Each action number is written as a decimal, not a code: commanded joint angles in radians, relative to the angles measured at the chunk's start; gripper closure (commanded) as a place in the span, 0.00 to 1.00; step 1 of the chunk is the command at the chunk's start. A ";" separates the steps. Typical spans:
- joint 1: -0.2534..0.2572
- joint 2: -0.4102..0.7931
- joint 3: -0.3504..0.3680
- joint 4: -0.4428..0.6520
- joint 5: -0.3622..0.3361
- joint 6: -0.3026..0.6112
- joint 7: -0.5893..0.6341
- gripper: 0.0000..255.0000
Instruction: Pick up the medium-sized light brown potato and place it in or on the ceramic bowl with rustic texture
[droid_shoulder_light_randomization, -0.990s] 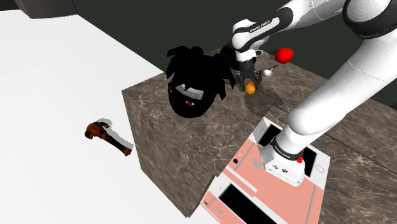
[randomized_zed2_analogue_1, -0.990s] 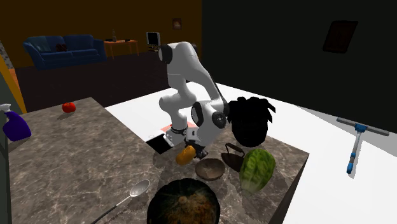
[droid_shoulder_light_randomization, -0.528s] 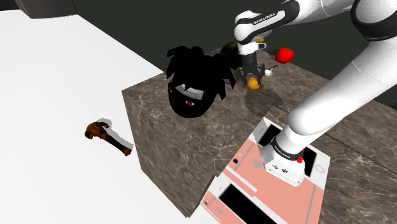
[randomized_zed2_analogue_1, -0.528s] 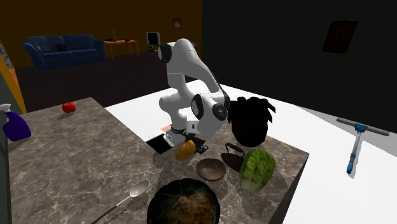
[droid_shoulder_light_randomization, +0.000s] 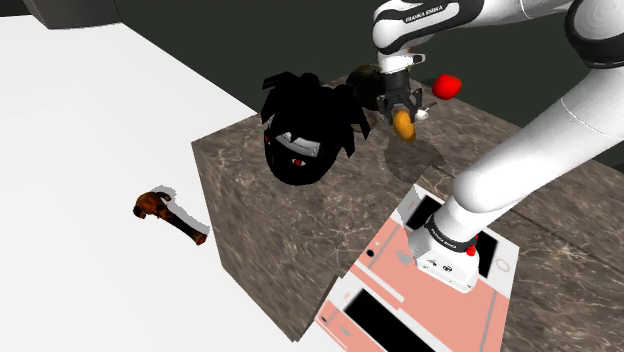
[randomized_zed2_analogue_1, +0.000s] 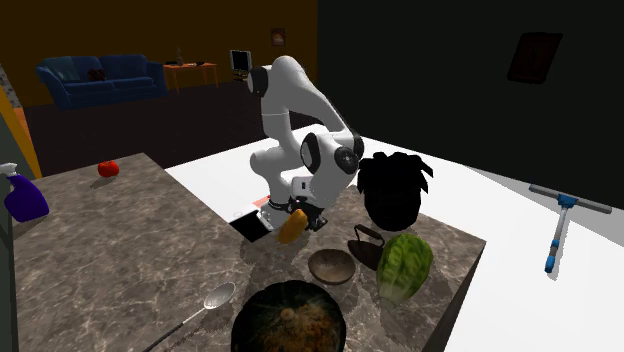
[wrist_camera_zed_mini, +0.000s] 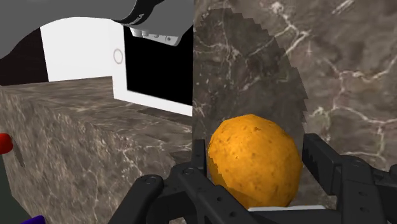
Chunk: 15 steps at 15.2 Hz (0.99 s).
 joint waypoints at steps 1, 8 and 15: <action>0.000 -0.009 0.000 0.020 0.000 -0.029 -0.005 1.00; 0.009 0.042 0.012 0.149 0.011 -0.109 0.000 1.00; 0.037 0.305 0.040 0.486 0.033 -0.190 0.044 1.00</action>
